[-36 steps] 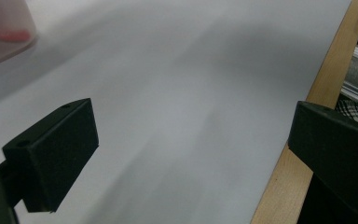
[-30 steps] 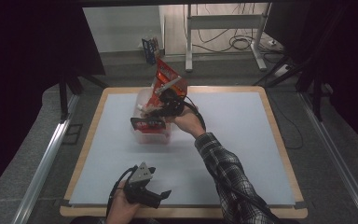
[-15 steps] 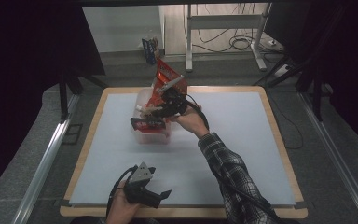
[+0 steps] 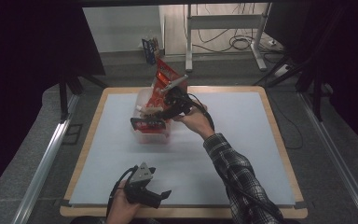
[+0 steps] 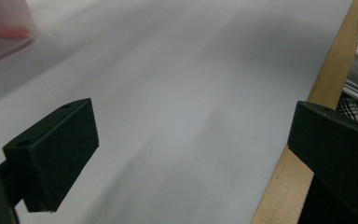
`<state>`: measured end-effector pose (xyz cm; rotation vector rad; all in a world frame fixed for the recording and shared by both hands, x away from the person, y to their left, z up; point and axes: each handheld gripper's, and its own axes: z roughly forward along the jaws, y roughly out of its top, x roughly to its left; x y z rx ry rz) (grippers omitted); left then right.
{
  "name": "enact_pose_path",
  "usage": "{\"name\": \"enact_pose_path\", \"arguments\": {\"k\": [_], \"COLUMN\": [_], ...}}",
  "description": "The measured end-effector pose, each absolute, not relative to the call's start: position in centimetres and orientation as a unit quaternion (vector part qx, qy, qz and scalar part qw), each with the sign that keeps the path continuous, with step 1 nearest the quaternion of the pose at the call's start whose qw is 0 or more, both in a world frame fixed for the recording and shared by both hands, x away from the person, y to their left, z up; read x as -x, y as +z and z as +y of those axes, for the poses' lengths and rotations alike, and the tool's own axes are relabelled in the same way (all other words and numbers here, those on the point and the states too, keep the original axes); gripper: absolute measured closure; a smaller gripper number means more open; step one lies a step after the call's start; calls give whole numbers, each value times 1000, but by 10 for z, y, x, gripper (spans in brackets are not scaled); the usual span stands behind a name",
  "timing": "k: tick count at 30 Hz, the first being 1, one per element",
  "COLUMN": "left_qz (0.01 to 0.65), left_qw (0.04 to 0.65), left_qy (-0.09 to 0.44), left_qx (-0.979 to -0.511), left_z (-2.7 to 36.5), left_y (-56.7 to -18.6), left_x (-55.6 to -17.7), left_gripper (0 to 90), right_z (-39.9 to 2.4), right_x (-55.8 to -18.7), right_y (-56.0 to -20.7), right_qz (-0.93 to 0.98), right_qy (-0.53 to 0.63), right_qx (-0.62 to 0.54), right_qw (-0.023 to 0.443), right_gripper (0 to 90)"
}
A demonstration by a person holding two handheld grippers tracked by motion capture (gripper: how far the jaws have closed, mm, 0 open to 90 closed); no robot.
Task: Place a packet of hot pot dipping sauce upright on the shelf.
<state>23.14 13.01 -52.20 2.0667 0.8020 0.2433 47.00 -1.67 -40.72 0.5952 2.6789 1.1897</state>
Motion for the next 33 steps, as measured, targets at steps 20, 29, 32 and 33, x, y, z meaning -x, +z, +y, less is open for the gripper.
{"name": "enact_pose_path", "arguments": {"k": [20, 29, 32, 33], "left_qz": [321, 321, 320, 320], "left_qw": [436, 436, 436, 436], "left_qy": [97, 97, 98, 98], "left_qx": [-835, -835, -835, -835], "left_z": [129, 129, 129, 129], "left_y": [-523, -523, -523, -523], "left_x": [-232, -231, -231, -231], "left_gripper": [16, 16, 16, 16], "right_z": [-40, -46, -48, -49], "right_x": [-462, -456, -454, -453], "right_y": [-404, -402, -401, -401], "right_qz": [889, 891, 891, 891], "right_qy": [400, 395, 393, 395], "right_qx": [-205, -203, -201, -200], "right_qw": [84, 96, 101, 100], "right_gripper": [117, 72, 53, 44]}}
